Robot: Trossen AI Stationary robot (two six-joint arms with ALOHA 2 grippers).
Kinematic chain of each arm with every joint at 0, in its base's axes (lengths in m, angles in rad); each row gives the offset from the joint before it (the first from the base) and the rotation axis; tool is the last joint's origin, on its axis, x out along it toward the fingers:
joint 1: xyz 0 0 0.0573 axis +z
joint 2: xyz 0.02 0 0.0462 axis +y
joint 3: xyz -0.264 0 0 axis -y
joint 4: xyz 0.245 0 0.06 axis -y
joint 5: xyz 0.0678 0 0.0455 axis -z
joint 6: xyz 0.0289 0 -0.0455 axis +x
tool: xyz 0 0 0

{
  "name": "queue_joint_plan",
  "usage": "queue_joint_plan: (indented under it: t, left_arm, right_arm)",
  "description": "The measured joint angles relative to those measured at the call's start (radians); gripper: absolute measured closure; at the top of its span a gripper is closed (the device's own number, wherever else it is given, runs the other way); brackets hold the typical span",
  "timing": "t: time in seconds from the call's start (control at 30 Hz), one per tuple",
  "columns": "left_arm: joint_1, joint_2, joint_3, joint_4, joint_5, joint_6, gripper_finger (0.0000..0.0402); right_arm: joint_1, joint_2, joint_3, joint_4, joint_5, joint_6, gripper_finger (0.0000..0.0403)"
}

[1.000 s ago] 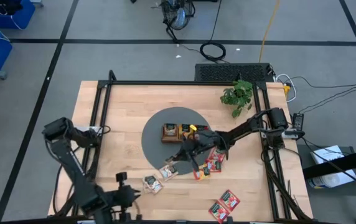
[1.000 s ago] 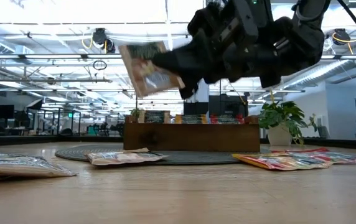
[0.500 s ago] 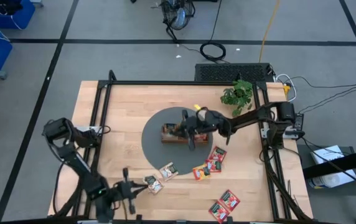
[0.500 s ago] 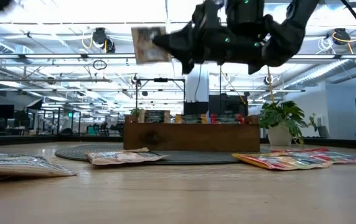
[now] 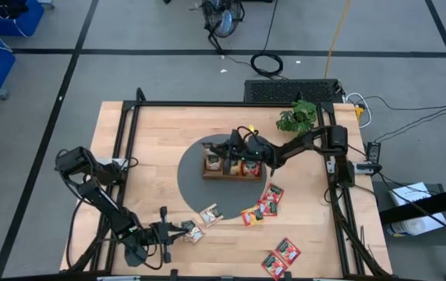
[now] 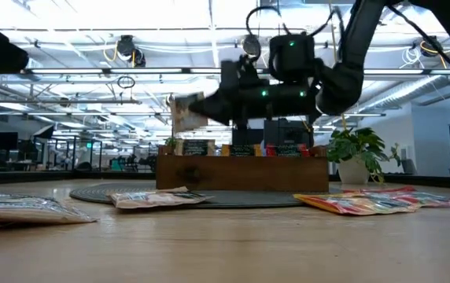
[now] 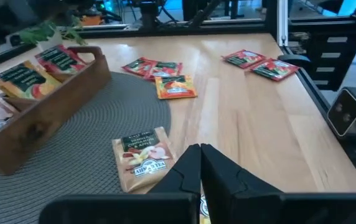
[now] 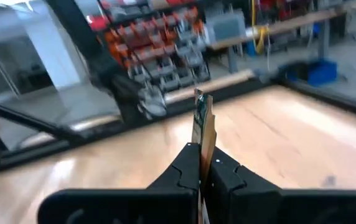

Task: Pick & Place Tea
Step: Put the light brown tea sachet into the left section of the wooden organizer

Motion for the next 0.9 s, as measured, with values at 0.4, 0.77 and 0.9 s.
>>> queue_joint_plan:
  t: [0.4, 0.77, 0.9]
  left_arm:
    - [0.0, 0.0, 0.0, -0.002, 0.031, -0.008, 0.0385]
    - [0.0, 0.0, 0.002, 0.002, 0.032, -0.038, 0.0378]
    - [0.0, 0.0, 0.002, 0.003, 0.032, -0.038, 0.0389]
  right_arm:
    - [0.091, 0.005, -0.033, 0.049, 0.067, -0.074, 0.0403]
    - [0.12, 0.022, -0.085, 0.078, 0.144, -0.069, 0.0403]
    - [0.134, 0.022, -0.087, 0.04, 0.184, -0.093, 0.0403]
